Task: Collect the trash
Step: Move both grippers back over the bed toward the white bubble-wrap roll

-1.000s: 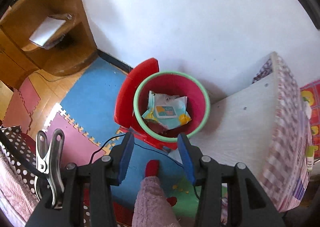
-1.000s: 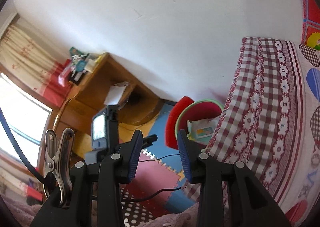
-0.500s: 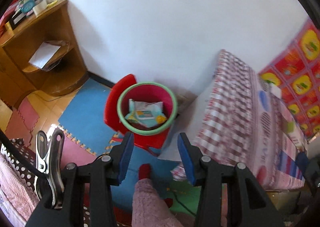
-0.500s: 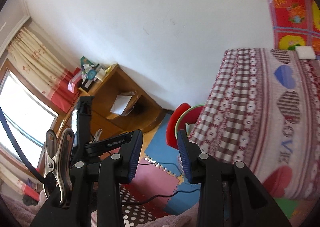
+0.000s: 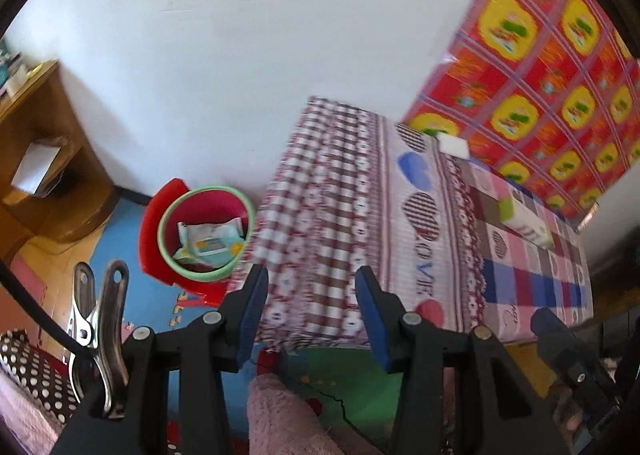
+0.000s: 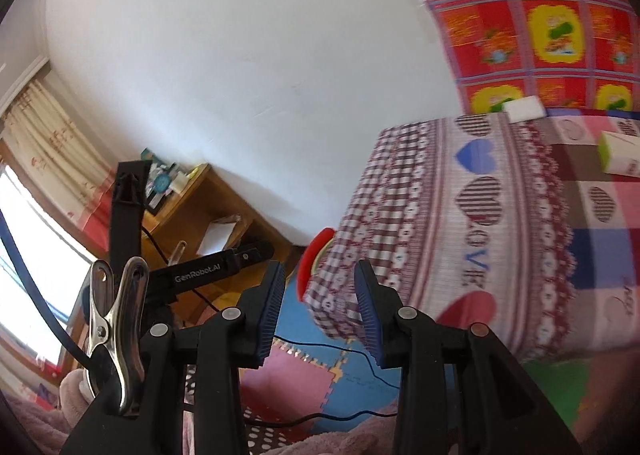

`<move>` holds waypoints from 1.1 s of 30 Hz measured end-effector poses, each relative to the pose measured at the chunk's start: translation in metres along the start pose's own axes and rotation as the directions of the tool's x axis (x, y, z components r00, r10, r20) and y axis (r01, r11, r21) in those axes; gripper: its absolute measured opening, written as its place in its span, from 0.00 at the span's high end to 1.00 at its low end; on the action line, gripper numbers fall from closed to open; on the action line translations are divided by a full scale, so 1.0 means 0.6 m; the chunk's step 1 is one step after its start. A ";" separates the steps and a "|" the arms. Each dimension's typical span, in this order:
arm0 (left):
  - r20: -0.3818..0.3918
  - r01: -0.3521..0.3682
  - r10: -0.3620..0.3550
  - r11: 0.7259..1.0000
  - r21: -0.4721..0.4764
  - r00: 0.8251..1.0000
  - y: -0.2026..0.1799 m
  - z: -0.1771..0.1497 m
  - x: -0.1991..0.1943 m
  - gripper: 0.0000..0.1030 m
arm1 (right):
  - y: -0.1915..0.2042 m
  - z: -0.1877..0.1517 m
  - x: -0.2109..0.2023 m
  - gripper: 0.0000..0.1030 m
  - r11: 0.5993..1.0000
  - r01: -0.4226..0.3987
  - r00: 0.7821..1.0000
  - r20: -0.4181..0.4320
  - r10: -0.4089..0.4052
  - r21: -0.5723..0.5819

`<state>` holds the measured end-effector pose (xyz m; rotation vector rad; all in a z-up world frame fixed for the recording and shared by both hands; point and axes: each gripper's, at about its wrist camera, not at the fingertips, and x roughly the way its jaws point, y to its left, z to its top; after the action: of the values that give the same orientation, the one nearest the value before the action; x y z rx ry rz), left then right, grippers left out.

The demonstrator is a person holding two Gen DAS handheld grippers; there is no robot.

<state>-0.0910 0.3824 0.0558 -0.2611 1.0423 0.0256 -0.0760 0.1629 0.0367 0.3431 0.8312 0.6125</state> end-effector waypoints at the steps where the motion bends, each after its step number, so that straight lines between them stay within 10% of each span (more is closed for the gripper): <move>1: -0.001 0.003 -0.003 1.000 0.013 1.000 -0.011 0.000 0.003 0.54 | -0.007 -0.001 -0.008 0.63 1.000 0.012 1.000 0.006 -0.012 0.011; 33: -0.083 0.135 -0.123 0.977 0.165 0.989 -0.255 0.162 0.215 0.54 | -0.287 0.114 -0.017 0.63 0.940 0.269 0.960 0.026 -0.280 0.209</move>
<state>0.0789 0.2427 0.0223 -0.1745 1.0911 -0.1909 0.0350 0.0194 -0.0020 0.4193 0.8726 0.2560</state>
